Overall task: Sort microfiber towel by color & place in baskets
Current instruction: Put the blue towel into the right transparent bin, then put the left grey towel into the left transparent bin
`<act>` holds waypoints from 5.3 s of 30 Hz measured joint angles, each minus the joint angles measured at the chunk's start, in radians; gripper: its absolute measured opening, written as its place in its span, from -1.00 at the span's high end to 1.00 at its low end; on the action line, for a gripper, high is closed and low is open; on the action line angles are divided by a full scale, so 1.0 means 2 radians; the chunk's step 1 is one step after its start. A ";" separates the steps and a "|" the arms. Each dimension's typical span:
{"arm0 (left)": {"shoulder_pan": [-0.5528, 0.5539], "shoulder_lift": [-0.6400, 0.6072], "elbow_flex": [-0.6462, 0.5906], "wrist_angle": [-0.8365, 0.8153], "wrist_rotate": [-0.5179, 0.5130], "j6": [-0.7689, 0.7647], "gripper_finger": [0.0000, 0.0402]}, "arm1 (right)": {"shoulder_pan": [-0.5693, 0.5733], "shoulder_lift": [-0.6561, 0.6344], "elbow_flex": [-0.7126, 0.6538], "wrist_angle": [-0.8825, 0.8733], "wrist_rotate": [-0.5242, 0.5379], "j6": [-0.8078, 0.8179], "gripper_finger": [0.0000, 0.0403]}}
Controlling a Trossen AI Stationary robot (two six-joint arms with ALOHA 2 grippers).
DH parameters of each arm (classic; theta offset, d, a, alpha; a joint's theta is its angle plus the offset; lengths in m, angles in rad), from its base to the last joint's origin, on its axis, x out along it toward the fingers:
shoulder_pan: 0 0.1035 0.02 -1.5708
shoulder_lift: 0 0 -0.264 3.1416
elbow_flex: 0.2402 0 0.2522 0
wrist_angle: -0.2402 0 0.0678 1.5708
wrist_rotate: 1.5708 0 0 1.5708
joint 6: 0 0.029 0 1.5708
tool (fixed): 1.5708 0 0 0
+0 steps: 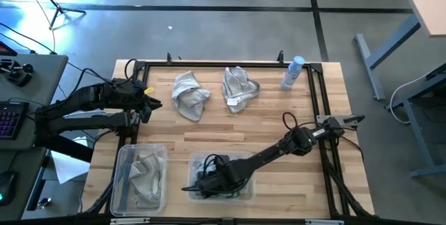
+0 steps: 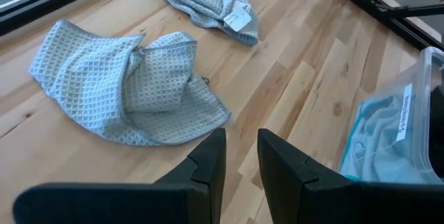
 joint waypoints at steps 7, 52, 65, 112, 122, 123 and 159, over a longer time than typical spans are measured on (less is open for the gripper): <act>0.000 0.000 0.000 0.000 0.000 0.000 0.65 | 0.013 -0.050 0.000 0.000 0.017 -0.011 0.18; 0.002 0.126 0.000 0.103 -0.075 -0.086 0.64 | -0.264 -0.400 -0.434 0.032 0.070 -0.737 1.00; 0.002 0.253 0.000 0.199 -0.150 -0.054 0.13 | -0.335 -0.565 -0.697 0.313 -0.073 -0.712 1.00; 0.104 0.629 0.182 0.049 -0.043 -0.064 0.93 | -0.337 -0.564 -0.711 0.308 -0.055 -0.764 1.00; 0.072 0.421 0.184 -0.021 -0.057 -0.054 0.99 | -0.337 -0.564 -0.711 0.306 -0.024 -0.758 1.00; 0.065 0.399 0.184 -0.024 -0.062 -0.056 0.99 | -0.337 -0.564 -0.710 0.307 -0.024 -0.748 1.00; -0.606 0.360 0.378 -0.316 -0.013 -0.437 1.00 | -0.153 -0.564 -0.710 0.349 0.091 -0.474 1.00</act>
